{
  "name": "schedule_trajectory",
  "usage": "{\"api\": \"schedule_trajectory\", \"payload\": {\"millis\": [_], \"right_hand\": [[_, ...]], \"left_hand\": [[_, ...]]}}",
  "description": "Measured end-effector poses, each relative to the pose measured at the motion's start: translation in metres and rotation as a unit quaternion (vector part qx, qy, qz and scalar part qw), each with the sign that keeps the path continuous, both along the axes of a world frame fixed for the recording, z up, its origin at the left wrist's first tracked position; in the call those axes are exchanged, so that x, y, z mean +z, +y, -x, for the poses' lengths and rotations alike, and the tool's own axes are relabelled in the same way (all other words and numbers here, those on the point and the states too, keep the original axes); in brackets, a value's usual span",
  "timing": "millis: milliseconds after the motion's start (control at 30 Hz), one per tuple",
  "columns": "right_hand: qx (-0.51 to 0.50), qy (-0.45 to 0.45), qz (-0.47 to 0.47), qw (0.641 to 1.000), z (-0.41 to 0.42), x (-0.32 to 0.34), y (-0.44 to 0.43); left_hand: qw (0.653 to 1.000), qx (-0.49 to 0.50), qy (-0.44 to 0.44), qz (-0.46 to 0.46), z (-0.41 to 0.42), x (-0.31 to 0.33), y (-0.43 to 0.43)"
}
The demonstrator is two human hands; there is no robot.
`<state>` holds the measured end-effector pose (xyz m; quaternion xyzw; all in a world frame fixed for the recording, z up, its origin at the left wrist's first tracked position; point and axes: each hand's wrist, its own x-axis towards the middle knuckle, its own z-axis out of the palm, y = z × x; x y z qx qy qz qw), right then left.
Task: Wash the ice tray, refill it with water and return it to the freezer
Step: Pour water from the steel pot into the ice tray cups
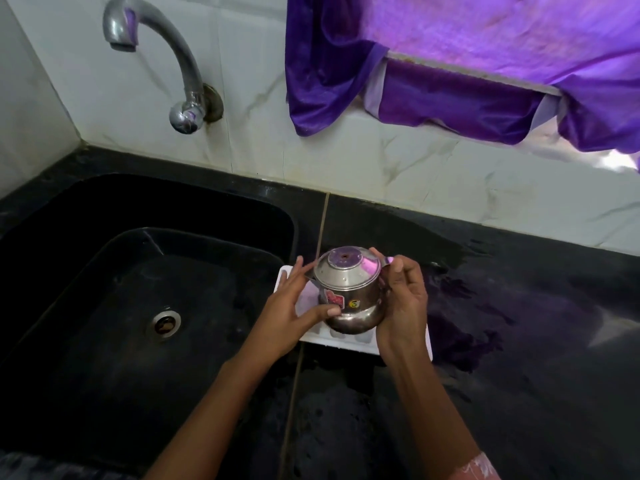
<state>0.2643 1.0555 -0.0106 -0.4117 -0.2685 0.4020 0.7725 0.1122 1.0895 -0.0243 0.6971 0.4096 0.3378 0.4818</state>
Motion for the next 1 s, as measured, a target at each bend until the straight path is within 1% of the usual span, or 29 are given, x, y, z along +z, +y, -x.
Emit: {"api": "schedule_trajectory", "payload": {"millis": [67,133,167,300,367,600,1000], "right_hand": [[0.007,0.012,-0.001,1.000,-0.001,0.003,0.002],[-0.001,0.019,0.018,1.000,-0.003,0.008,0.006],[-0.010,0.006,0.030,0.999,-0.005,0.010,0.009],[-0.052,-0.100,0.078,0.991,-0.018,0.016,0.021],[-0.074,-0.116,0.103,0.985,-0.028,0.016,0.028],[-0.069,-0.113,0.128,0.983,-0.059,0.008,0.058],[-0.076,-0.114,0.178,0.975,-0.080,-0.016,0.085]], "left_hand": [[0.999,0.018,-0.021,0.021,-0.004,0.001,0.006],[0.999,0.021,-0.028,0.025,-0.007,0.004,0.013],[0.999,0.019,-0.031,0.019,-0.009,0.006,0.017],[0.998,0.007,-0.062,0.013,-0.018,0.010,0.039],[0.998,0.003,-0.065,0.006,-0.025,0.012,0.053],[0.999,-0.014,-0.045,-0.009,-0.055,0.008,0.091],[0.999,-0.013,-0.033,0.031,-0.077,-0.018,0.123]]}}
